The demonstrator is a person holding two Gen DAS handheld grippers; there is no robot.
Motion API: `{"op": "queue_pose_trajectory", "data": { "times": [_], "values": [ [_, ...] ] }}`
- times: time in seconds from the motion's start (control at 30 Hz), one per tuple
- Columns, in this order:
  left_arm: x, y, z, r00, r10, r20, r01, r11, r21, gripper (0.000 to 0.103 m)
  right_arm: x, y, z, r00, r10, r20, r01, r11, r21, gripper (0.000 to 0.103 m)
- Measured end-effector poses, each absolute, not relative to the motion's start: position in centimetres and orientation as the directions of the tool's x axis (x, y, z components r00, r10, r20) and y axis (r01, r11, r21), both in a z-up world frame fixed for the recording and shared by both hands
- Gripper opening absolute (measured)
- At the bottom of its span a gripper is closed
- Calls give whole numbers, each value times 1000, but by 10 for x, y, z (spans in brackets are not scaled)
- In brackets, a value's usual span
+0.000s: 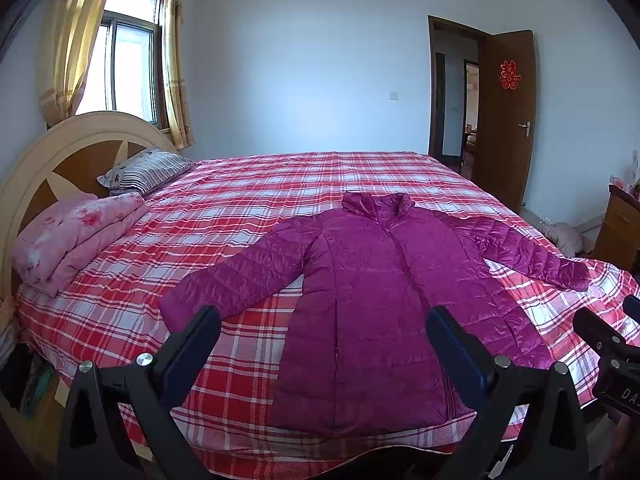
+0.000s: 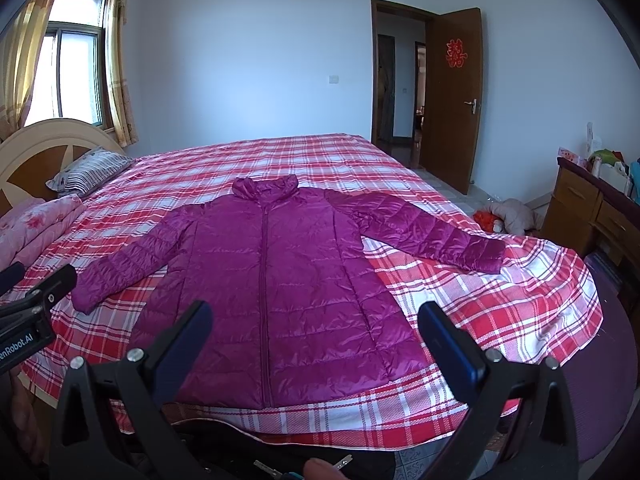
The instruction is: Fold large clothes
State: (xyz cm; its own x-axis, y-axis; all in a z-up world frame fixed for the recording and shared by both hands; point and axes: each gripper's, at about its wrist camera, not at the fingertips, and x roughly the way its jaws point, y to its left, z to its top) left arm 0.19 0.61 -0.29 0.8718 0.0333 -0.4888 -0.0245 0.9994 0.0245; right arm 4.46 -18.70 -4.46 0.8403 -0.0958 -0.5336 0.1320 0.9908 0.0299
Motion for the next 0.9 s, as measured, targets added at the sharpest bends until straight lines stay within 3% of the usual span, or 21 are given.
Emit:
{"op": "queue_pose_trajectory", "data": {
  "times": [0.9],
  "values": [
    [3,6,-5,870,37,-492,-27,999,28,102,47,-189,-48,831,-86,-549,133,990,46,103]
  ]
}}
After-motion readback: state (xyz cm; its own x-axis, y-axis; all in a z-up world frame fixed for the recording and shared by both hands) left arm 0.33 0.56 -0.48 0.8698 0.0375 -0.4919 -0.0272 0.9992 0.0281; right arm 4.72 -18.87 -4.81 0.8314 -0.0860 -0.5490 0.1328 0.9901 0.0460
